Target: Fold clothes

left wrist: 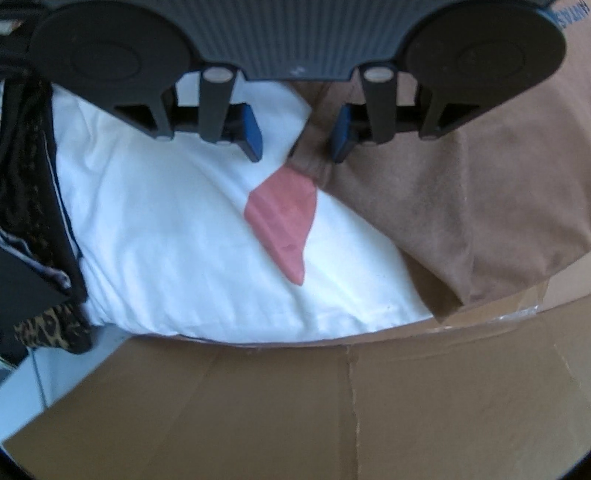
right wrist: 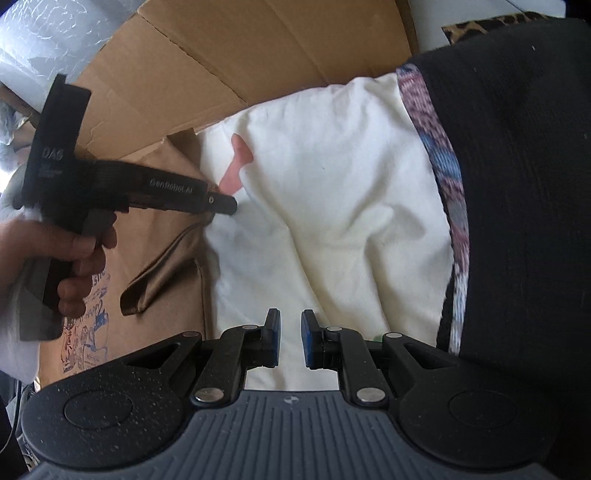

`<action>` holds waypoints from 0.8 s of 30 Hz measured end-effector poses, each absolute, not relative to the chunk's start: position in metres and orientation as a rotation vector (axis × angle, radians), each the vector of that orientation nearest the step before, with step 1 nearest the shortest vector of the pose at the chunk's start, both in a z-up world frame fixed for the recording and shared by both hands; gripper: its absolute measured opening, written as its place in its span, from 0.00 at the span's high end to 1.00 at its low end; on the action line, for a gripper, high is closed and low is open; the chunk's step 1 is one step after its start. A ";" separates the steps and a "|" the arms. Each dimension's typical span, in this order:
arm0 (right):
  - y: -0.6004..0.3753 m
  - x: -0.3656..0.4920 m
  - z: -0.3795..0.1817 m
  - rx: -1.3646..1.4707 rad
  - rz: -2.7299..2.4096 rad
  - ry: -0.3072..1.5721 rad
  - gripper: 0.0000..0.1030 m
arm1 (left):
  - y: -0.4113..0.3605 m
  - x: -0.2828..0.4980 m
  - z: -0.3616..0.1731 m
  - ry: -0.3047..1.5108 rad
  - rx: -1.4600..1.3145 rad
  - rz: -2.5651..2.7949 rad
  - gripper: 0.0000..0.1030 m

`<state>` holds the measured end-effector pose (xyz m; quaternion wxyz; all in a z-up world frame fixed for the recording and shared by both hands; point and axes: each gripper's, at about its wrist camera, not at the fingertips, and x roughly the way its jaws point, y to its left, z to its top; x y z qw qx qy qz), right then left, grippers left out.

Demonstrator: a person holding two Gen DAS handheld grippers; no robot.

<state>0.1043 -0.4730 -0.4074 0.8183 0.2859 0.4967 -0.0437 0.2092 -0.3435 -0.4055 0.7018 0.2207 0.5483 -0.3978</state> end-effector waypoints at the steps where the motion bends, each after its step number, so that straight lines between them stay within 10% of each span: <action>1: -0.473 0.103 -0.408 0.606 -0.092 1.059 0.88 | -0.343 0.212 -0.406 1.228 0.476 -0.866 0.61; 5: -0.475 0.097 -0.406 0.605 -0.090 1.055 0.88 | -0.339 0.221 -0.406 1.264 0.451 -0.779 0.92; 24: -0.465 0.137 -0.407 0.610 -0.022 1.007 0.88 | -0.283 0.272 -0.359 1.266 0.325 -0.924 0.95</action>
